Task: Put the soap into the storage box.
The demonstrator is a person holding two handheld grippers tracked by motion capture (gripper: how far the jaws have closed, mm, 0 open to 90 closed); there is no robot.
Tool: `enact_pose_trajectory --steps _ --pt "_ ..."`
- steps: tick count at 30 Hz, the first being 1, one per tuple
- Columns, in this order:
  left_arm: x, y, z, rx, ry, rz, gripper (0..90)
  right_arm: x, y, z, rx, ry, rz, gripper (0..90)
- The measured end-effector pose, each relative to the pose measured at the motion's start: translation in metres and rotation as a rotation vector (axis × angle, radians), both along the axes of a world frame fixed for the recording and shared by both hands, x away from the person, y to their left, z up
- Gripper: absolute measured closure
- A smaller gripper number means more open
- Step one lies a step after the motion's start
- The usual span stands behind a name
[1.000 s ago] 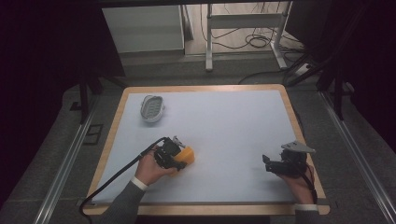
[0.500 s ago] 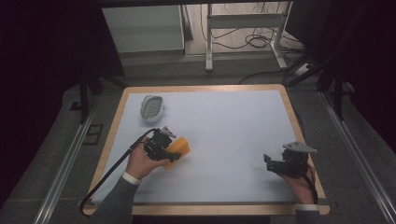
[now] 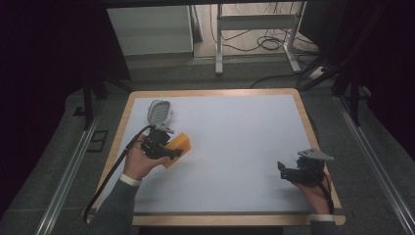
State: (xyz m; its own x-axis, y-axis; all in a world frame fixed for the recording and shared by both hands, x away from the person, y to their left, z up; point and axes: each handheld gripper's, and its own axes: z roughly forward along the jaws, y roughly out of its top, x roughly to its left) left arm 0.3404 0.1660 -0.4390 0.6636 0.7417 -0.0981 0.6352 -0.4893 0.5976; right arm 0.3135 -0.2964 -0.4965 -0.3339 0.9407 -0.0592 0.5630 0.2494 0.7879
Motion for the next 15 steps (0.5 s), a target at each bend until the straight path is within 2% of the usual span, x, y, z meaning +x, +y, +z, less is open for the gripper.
enact_pose_trajectory --steps 12,15 --pt "0.0082 0.0050 -0.0003 0.001 0.011 0.016 61.1 0.0002 -0.0011 -0.0009 -0.003 0.002 -0.004 4.9" --pt "0.0109 0.0064 0.0012 0.018 0.012 0.016 61.1 0.0000 -0.0012 -0.0008 -0.002 0.003 -0.006 4.9"
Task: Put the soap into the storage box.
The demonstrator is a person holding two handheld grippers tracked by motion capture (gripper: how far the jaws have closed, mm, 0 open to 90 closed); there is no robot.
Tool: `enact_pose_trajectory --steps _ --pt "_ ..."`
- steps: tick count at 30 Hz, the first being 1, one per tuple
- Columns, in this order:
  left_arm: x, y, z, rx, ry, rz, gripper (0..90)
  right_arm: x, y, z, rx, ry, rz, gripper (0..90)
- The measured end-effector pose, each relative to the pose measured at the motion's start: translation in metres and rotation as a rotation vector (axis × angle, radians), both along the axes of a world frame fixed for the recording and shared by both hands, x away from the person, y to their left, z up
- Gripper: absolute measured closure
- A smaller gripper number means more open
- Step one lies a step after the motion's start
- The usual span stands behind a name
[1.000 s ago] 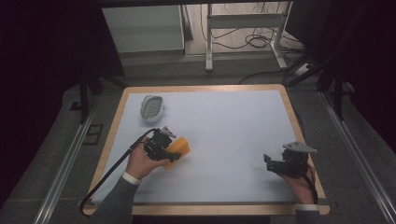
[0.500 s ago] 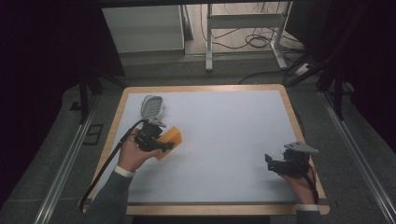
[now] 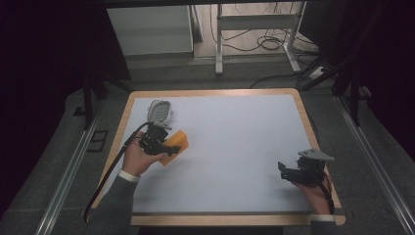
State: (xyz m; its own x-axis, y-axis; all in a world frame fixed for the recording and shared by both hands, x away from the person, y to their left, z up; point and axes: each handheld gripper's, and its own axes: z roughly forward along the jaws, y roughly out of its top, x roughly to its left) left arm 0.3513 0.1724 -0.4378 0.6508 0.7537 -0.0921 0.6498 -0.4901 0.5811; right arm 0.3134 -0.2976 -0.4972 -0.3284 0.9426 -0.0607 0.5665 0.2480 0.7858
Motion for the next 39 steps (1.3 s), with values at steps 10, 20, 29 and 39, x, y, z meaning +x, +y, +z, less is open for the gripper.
enact_pose_trajectory --steps 10,20,29,39 --pt "0.011 0.006 0.005 -0.008 -0.002 0.014 61.1 0.001 0.000 -0.001 -0.001 0.005 -0.003 4.9" --pt "0.023 0.010 0.007 -0.009 -0.002 0.042 61.1 0.001 -0.001 -0.001 0.008 0.009 -0.003 4.9" --pt "0.033 0.017 0.009 -0.010 -0.004 0.075 61.1 0.002 -0.001 -0.003 0.002 0.016 -0.007 4.9" --pt "0.044 0.025 0.012 -0.020 -0.005 0.112 61.1 0.002 -0.003 -0.002 0.005 0.017 -0.013 4.9"
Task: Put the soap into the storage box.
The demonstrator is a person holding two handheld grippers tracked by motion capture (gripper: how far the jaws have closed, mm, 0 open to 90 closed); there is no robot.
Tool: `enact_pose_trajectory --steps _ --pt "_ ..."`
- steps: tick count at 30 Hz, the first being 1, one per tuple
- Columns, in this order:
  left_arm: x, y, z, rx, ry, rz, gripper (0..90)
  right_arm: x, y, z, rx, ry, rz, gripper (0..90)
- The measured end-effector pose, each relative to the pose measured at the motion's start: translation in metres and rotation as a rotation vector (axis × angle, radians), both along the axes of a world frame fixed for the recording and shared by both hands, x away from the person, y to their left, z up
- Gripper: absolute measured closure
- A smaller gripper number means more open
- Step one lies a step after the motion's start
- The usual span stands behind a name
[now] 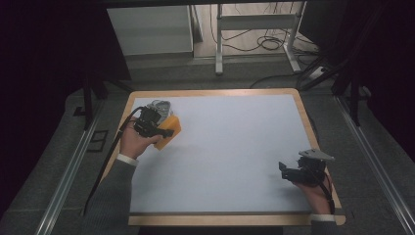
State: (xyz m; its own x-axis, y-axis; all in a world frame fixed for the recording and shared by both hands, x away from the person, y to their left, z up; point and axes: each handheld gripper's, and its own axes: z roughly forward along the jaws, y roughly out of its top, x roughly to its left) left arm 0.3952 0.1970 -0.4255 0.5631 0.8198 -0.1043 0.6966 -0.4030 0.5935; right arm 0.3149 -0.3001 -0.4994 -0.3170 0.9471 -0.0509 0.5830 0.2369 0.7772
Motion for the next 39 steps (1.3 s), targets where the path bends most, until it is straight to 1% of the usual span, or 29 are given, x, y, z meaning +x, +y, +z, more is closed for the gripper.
enact_pose_trajectory --steps 3,7,9,14,15,17,26,28,29,31,36,37,39 --pt "0.005 0.004 0.000 -0.011 0.011 0.016 61.1 0.000 0.001 -0.001 -0.003 0.000 0.000 4.9" --pt "0.009 0.007 0.003 -0.012 0.004 0.036 61.1 0.000 0.000 -0.001 -0.003 -0.001 -0.006 4.9" --pt "0.012 0.009 0.004 -0.021 0.004 0.043 61.1 0.000 0.000 -0.001 -0.003 0.000 -0.007 4.9" --pt "0.017 0.009 0.003 -0.014 0.008 0.050 61.1 0.000 -0.001 -0.001 -0.003 0.000 -0.012 4.9" --pt "0.019 0.010 0.003 -0.023 0.009 0.058 61.1 0.000 -0.001 -0.001 -0.003 -0.003 -0.014 4.9" --pt "0.021 0.010 0.003 -0.022 0.008 0.065 61.1 0.000 -0.002 -0.001 -0.004 -0.003 -0.019 5.0" --pt "0.026 0.010 0.007 -0.015 0.008 0.067 61.1 0.000 -0.003 -0.001 -0.002 -0.007 -0.030 5.4" --pt "0.027 0.011 0.007 -0.020 0.007 0.071 61.1 0.000 -0.003 0.000 -0.001 -0.011 -0.030 5.4" --pt "0.029 0.013 0.008 -0.032 0.010 0.075 61.1 0.000 -0.003 0.000 -0.001 -0.011 -0.030 5.4" --pt "0.031 0.015 0.008 -0.041 0.007 0.086 61.2 0.000 -0.003 0.000 -0.002 -0.008 -0.032 5.4" --pt "0.033 0.020 0.010 -0.053 0.000 0.108 61.1 0.000 -0.004 0.000 -0.001 -0.006 -0.034 5.4" --pt "0.035 0.022 0.010 -0.060 0.001 0.117 61.1 0.000 -0.004 -0.001 0.000 -0.004 -0.035 5.4" --pt "0.038 0.024 0.010 -0.060 0.002 0.126 61.1 0.000 -0.003 -0.001 0.000 -0.002 -0.036 5.4"
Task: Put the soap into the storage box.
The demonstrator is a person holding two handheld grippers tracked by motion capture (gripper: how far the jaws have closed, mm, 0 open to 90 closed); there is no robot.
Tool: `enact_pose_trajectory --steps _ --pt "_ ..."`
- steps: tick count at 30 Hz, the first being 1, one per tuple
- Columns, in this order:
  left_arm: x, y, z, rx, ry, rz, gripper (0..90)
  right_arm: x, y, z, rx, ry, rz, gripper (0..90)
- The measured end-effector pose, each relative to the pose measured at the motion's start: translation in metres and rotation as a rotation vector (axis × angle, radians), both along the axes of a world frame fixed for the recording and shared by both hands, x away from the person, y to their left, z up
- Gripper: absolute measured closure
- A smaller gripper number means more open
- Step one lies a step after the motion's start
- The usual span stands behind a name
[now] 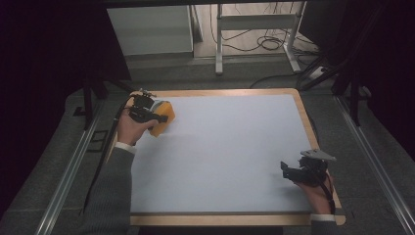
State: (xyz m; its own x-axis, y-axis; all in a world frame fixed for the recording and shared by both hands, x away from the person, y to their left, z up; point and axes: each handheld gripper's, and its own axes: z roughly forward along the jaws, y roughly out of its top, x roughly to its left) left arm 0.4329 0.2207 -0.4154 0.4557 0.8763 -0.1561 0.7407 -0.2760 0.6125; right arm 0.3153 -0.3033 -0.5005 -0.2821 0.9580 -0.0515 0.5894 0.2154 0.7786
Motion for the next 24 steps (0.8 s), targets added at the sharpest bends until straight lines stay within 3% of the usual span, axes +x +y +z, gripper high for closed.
enact_pose_trajectory --steps 24 --pt "0.031 0.011 -0.007 -0.008 0.033 0.061 61.2 0.001 0.000 -0.002 -0.003 0.005 0.001 5.4"
